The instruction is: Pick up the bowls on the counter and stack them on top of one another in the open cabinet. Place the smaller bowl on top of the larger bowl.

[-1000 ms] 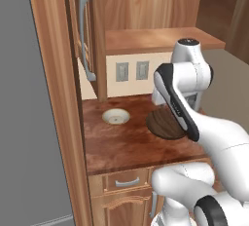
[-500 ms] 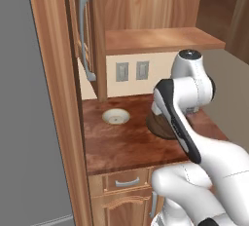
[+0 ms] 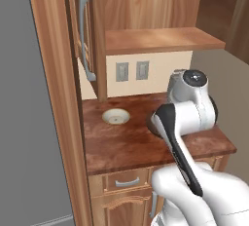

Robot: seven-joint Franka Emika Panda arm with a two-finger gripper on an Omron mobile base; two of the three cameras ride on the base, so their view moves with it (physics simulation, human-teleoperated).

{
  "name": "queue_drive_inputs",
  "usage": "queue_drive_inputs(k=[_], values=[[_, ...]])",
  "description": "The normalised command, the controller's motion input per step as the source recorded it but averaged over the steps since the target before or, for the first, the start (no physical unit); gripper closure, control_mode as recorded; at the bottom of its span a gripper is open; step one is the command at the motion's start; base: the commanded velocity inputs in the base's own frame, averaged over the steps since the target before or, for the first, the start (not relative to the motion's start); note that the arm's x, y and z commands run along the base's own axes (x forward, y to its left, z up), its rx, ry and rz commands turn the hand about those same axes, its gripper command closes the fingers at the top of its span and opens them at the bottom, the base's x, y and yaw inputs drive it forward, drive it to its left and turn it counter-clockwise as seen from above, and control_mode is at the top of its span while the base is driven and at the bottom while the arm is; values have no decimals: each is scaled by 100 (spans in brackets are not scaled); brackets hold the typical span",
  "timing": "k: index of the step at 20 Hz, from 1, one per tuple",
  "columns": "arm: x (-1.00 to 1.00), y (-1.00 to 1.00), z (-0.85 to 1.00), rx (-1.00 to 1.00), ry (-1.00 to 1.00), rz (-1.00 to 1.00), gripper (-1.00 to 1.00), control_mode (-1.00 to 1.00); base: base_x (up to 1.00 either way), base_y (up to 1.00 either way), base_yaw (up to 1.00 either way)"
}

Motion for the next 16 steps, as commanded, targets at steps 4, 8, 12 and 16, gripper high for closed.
queue_drive_inputs(k=[4,8,12,16], values=[[0,19,-1,-9,-5,3,-100,-100,0,0,0],[0,20,0,-11,0,2,-100,-100,0,0,0],[0,18,0,-10,0,3,-100,-100,0,0,0],[0,16,0,-9,0,5,-100,-100,0,0,0]])
